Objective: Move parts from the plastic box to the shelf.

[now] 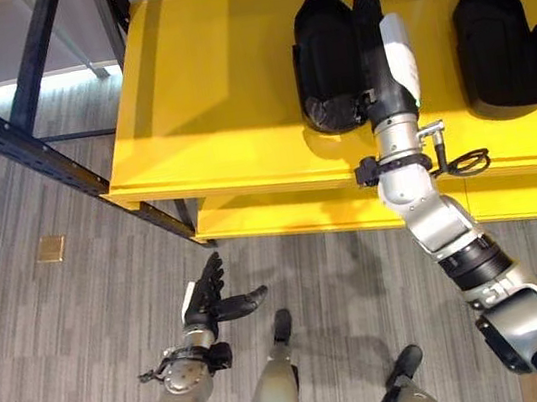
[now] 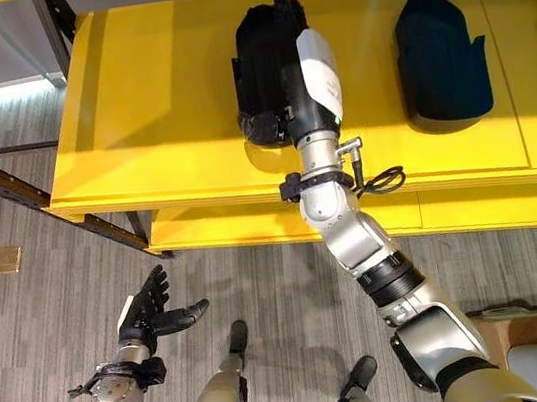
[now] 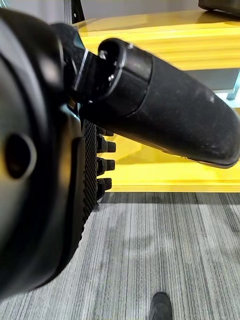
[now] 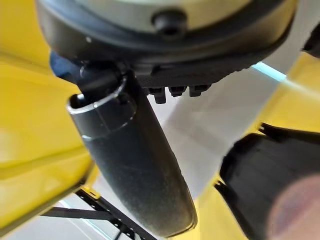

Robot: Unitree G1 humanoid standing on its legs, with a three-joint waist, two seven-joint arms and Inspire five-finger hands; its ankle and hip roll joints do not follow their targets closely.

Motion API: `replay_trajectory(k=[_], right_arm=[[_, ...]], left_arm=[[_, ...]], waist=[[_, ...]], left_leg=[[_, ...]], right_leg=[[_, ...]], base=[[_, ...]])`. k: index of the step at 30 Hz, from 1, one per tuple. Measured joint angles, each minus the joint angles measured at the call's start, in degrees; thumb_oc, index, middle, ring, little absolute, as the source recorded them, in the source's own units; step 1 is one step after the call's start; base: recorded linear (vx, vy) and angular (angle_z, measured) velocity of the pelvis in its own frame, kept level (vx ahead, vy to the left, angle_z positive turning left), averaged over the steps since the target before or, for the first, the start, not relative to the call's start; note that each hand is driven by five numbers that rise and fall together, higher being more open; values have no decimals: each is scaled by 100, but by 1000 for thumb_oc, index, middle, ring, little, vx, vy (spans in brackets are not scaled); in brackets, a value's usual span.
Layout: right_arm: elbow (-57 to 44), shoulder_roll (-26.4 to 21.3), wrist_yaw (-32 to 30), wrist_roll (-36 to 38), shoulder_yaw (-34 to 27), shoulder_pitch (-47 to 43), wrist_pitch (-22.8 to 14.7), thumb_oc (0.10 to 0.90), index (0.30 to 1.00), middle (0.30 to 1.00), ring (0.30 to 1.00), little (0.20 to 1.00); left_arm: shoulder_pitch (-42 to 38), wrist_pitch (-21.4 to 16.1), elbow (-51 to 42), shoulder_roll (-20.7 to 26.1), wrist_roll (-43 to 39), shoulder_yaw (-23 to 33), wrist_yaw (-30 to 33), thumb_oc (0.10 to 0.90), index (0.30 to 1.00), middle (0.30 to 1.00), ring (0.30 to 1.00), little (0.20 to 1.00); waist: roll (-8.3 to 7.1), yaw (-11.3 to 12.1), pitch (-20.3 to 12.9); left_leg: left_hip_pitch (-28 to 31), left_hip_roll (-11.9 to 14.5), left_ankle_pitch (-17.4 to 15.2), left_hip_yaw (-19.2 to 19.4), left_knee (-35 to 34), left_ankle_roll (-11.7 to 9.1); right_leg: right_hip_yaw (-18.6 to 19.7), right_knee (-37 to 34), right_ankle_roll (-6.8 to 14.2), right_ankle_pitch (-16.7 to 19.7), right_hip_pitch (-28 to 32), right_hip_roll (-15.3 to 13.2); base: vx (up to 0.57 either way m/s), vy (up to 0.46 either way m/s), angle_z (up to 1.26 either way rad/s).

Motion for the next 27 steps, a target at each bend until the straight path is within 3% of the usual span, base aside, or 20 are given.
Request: replay_trajectory(k=[5, 9, 16, 18, 22, 27], right_arm=[[-643, -23, 1, -125, -19, 249, -96, 900, 1000, 1000, 1000, 1000], [-1164, -16, 44, -89, -31, 976, -490, 900, 1000, 1000, 1000, 1000], [-1655, -14, 581, 970, -152, 2578, -964, 900, 1000, 1000, 1000, 1000], [-1923, 17, 908, 1753, -438, 3778, -1256, 900, 1000, 1000, 1000, 1000], [-1914, -84, 946, 1939, -677, 4465, -1277, 900, 1000, 1000, 1000, 1000], [-1919, -257, 1077, 1928, -1215, 5185, -1384, 900, 1000, 1000, 1000, 1000]], left_arm=[[41, 2, 0, -4, 49, 24, 4, 900, 1000, 1000, 1000, 1000], [152, 11, 1, -29, 102, 31, 2, 900, 1000, 1000, 1000, 1000], [279, 36, 97, -134, 222, 85, -15, 900, 1000, 1000, 1000, 1000], [521, 85, 175, -153, 224, 279, -29, 900, 1000, 1000, 1000, 1000], [698, 134, 281, -161, 234, 487, -33, 900, 1000, 1000, 1000, 1000], [788, 112, 299, -609, 263, 629, -48, 900, 1000, 1000, 1000, 1000]], waist=[[-56, -76, -7], [-180, -260, -39], [-300, -472, -83], [-407, -624, -164], [-398, -975, -309], [-101, -1276, -838]], left_leg=[[61, 13, -2, 63, 11, 5], [131, 32, -13, 141, 11, 19], [355, 121, -44, 386, -7, 24], [659, 199, -98, 669, -60, 1], [1029, 387, -145, 1007, -133, -60], [1477, 817, -142, 1271, -329, -176]], right_leg=[[93, 17, -11, 8, -2, 2], [178, 21, -33, 26, 2, 4], [459, 20, -63, 50, 8, 62], [737, 16, -72, 57, 53, 110], [1092, -11, -113, 83, 101, 287], [1307, -49, -259, -1, 229, 738]], base=[[0, -7, -6], [-1, -10, -10], [13, -12, -21], [32, -35, -57], [17, -70, -52], [-18, -145, -38]])
